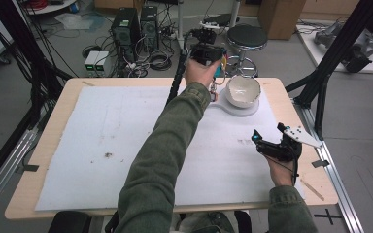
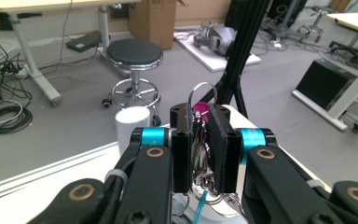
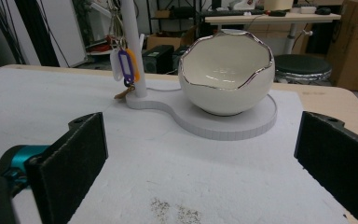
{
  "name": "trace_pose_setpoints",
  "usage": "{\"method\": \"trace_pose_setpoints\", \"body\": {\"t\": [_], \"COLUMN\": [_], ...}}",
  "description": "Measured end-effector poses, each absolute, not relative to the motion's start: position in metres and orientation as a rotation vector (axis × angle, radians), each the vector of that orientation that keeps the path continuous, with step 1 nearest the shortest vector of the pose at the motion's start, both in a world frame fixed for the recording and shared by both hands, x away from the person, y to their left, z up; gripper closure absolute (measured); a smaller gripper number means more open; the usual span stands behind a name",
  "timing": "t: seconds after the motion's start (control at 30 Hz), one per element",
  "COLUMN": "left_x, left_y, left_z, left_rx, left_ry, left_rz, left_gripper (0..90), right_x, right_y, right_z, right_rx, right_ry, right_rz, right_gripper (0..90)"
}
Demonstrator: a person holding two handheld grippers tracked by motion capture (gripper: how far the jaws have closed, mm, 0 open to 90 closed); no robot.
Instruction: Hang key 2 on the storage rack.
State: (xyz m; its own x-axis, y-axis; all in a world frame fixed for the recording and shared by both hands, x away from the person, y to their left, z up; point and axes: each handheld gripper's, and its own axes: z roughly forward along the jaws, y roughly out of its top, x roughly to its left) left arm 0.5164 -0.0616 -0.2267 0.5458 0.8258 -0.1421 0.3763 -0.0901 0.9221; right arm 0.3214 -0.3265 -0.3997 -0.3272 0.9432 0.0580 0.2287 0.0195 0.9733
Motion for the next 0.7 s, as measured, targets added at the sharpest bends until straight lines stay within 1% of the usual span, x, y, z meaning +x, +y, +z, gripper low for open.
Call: {"method": "trace_pose_setpoints", "body": {"t": [0.17, 0.47, 0.57, 0.6, 0.7], "left_x": [0.519, 0.523, 0.523, 0.523, 0.521], "left_y": [-0.062, -0.068, -0.066, -0.065, -0.06], "left_z": [-0.229, -0.238, -0.239, -0.238, -0.232], "left_rx": [1.692, 1.759, 1.776, 1.776, 1.738], "left_ry": [1.023, 1.038, 1.029, 1.019, 1.019], "left_rz": [0.509, 0.513, 0.482, 0.466, 0.439], "left_gripper": [79.8, 79.6, 78.7, 76.2, 60.2], "right_x": [0.321, 0.322, 0.322, 0.322, 0.321], "right_y": [-0.326, -0.326, -0.327, -0.327, -0.326], "right_z": [-0.4, -0.4, -0.4, -0.4, -0.4], "right_rx": [1.217, 1.21, 1.213, 1.21, 1.209], "right_ry": [1.628, 1.633, 1.633, 1.633, 1.635], "right_rz": [1.355, 1.354, 1.356, 1.355, 1.354], "right_gripper": [1.5, 1.5, 1.5, 1.5, 1.5]}}
